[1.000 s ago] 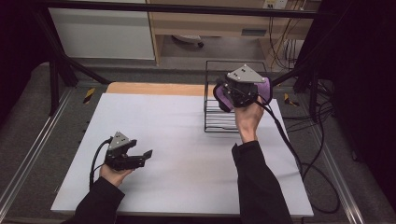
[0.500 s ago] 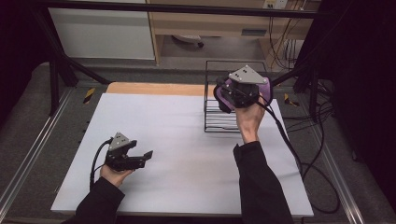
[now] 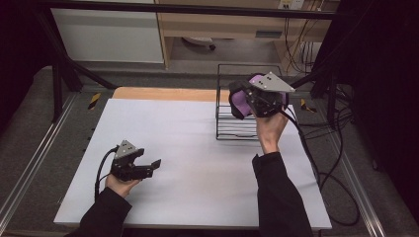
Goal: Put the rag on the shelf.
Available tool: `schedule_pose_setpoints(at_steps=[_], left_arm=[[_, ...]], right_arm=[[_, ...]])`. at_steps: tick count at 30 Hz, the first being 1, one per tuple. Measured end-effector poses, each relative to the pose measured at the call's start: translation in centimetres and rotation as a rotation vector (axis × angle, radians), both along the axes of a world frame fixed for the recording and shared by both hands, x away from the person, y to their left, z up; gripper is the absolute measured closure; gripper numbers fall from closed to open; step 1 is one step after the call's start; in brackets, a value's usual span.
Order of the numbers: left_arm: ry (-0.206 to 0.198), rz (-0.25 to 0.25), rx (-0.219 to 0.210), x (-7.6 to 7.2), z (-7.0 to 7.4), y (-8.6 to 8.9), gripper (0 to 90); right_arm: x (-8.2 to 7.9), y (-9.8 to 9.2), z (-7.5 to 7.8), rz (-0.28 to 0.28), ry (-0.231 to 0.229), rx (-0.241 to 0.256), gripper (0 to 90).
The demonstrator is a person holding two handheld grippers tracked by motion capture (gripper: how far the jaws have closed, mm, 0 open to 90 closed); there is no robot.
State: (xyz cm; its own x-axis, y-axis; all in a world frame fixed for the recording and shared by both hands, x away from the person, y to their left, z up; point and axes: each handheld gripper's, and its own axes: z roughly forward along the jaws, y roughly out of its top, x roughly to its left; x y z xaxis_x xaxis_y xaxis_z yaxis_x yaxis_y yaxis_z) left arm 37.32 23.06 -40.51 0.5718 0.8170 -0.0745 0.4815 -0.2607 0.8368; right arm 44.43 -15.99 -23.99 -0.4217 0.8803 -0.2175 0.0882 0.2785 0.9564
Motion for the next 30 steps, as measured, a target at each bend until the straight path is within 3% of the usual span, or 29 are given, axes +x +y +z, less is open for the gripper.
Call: schedule_pose_setpoints(at_steps=[7,13,16,18,22,24,27,30], left_arm=[[0.0,-0.001,0.0,0.0,0.0,0.0,21.1],[0.008,0.0,0.002,0.1,-0.2,-0.1,21.1],[0.01,-0.003,0.002,0.1,-0.3,-0.2,21.1],[0.012,-0.005,0.0,0.1,-0.3,-0.2,21.1],[0.019,-0.008,0.003,0.2,-0.4,-0.3,21.0],[0.021,-0.012,0.006,0.2,-0.5,-0.3,21.0],[0.021,-0.018,0.009,0.1,-0.5,-0.4,21.0],[0.022,-0.02,0.008,0.1,-0.5,-0.4,21.0]], right_arm=[[-1.2,-4.4,0.1,-0.066,-0.016,0.082,89.0],[-1.5,-7.9,-2.1,-0.1,0.024,0.105,88.7],[-1.6,-8.9,-3.0,-0.106,0.021,0.122,87.0],[-1.6,-9.3,-3.2,-0.108,0.033,0.132,84.8],[-1.8,-9.5,-2.5,-0.09,-0.009,0.183,65.9],[-1.4,-9.1,-1.8,-0.08,-0.017,0.168,63.1],[-0.4,-8.5,-0.9,-0.079,-0.017,0.157,68.5],[0.6,-8.1,-0.6,-0.087,0.014,0.156,78.9]])
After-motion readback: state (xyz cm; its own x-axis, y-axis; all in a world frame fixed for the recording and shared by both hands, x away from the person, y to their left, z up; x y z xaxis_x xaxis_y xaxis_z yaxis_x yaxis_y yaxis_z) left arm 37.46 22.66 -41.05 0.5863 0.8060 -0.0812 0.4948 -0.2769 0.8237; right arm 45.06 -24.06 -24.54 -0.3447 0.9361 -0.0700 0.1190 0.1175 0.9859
